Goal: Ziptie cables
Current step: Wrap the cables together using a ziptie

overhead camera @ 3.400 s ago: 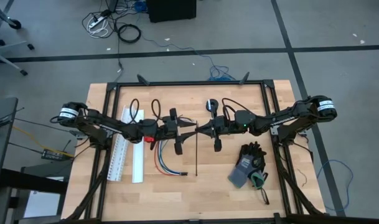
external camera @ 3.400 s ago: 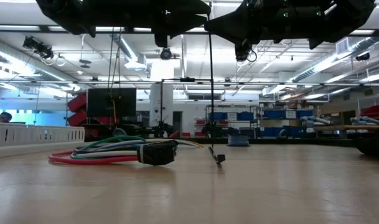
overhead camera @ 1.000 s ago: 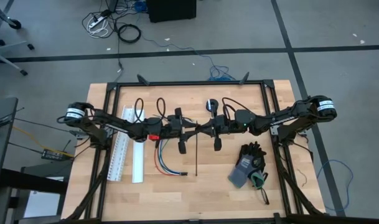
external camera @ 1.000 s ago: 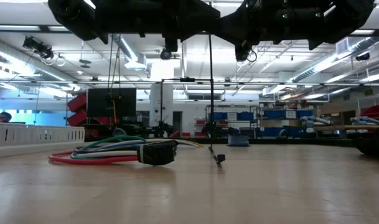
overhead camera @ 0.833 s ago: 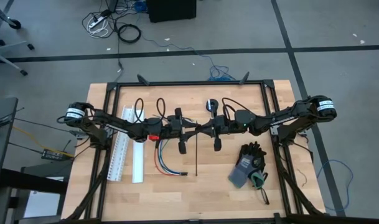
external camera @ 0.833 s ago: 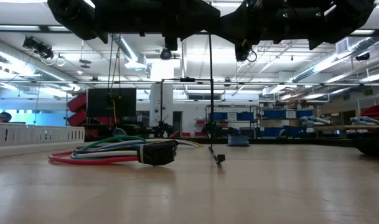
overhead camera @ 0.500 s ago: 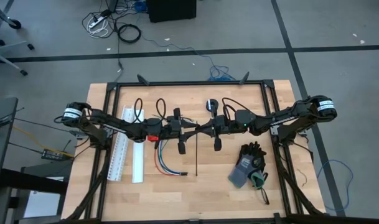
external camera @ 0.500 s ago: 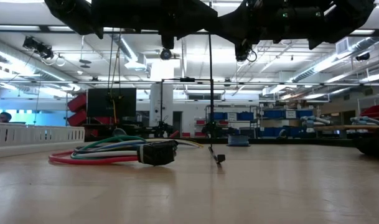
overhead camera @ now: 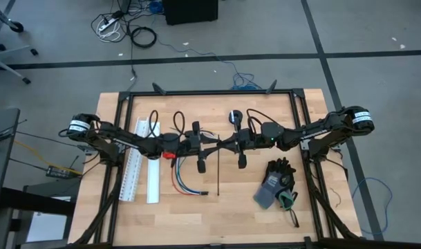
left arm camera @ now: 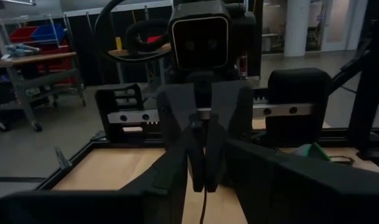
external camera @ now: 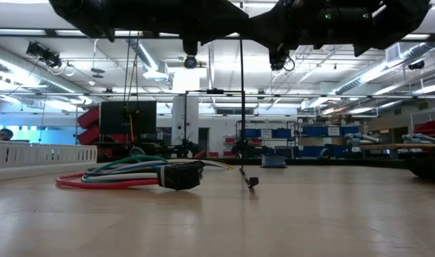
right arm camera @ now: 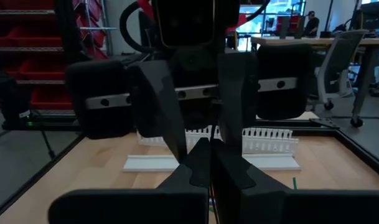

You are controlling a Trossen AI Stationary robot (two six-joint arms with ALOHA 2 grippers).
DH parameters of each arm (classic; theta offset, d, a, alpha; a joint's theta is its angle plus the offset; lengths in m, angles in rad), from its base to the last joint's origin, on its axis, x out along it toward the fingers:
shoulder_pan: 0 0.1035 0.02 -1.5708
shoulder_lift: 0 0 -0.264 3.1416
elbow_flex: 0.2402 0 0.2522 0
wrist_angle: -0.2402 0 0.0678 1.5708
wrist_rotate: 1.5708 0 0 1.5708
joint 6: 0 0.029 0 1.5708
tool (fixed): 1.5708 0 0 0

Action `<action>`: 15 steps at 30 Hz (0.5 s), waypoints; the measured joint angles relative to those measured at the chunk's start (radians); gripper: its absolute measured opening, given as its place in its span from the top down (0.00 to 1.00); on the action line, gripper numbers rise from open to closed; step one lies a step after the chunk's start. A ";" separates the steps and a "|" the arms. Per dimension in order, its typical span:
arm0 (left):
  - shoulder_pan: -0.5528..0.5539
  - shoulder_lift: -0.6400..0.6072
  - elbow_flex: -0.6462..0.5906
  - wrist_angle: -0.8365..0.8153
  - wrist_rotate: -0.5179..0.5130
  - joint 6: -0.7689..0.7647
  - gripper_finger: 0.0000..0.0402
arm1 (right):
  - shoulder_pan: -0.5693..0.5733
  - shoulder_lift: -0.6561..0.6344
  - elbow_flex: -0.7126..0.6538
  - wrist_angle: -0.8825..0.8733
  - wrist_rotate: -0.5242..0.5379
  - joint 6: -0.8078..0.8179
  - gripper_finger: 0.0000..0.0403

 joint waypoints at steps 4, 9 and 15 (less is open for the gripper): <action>-0.009 -0.006 0.000 0.001 -0.024 0.004 0.75 | 0.000 0.000 0.000 0.000 0.000 0.000 1.00; -0.010 -0.009 0.000 0.000 -0.034 0.005 0.75 | 0.000 0.000 0.000 0.000 0.000 -0.005 1.00; -0.010 -0.009 0.000 0.000 -0.040 0.004 0.75 | 0.000 0.000 0.000 -0.001 0.000 -0.005 1.00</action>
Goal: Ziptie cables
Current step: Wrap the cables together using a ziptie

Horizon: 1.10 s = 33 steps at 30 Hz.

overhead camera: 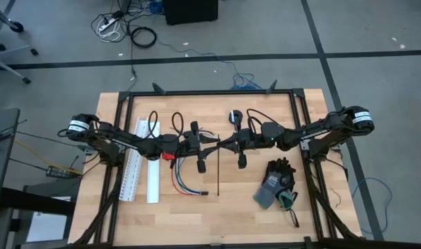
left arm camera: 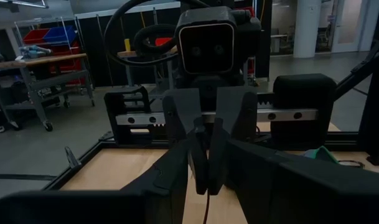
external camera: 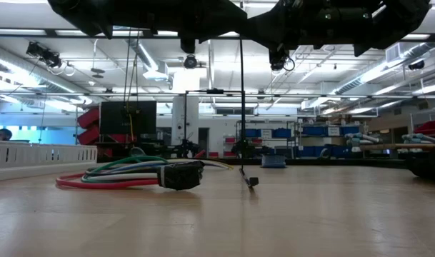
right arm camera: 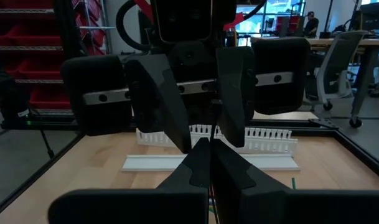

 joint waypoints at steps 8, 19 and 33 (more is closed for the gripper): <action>-0.001 0.000 0.000 -0.013 -0.006 -0.001 0.80 | 0.000 0.000 0.000 -0.001 0.000 0.000 1.00; -0.001 -0.001 -0.001 -0.011 -0.005 0.024 0.99 | -0.001 0.000 0.000 -0.011 0.001 -0.002 1.00; -0.001 -0.001 -0.001 0.045 -0.013 0.075 1.00 | -0.004 0.000 0.000 -0.056 -0.034 0.064 0.82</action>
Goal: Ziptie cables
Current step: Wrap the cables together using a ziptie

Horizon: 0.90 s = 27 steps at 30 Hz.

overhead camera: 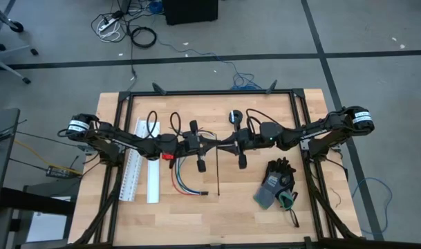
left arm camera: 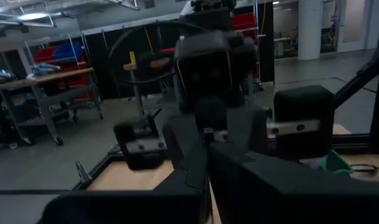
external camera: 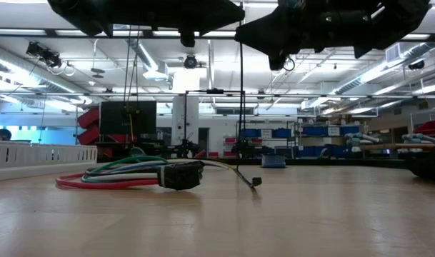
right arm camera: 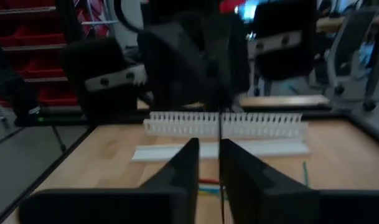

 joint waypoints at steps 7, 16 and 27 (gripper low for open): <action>0.007 -0.015 0.000 -0.032 -0.024 0.037 1.00 | 0.000 0.000 0.000 -0.038 0.007 0.001 0.53; 0.002 -0.174 0.000 -0.241 -0.073 0.083 1.00 | -0.007 -0.024 0.000 -0.040 0.250 -0.082 0.39; -0.040 -0.194 0.000 -0.306 -0.063 0.379 1.00 | -0.031 -0.026 0.000 -0.033 0.192 0.569 0.46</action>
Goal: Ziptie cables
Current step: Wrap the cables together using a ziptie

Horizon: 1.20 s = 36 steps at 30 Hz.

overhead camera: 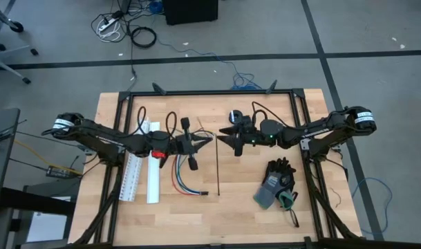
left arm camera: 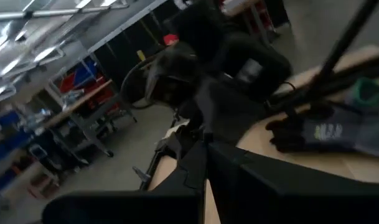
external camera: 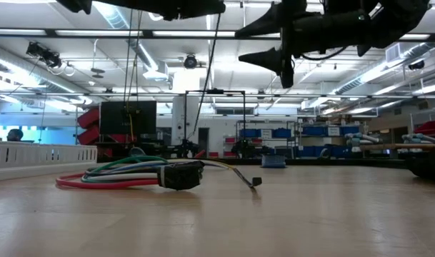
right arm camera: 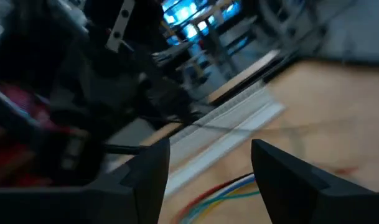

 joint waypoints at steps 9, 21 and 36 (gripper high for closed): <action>-0.089 0.000 0.000 -0.036 0.009 0.376 1.00 | -0.020 0.000 0.000 0.000 -0.120 0.371 0.49; -0.096 0.121 0.000 0.072 -0.022 0.695 1.00 | -0.003 0.001 0.000 -0.001 -0.054 0.493 0.50; -0.139 0.353 0.075 0.228 -0.110 0.893 1.00 | -0.063 0.002 -0.005 -0.091 -0.086 0.475 0.50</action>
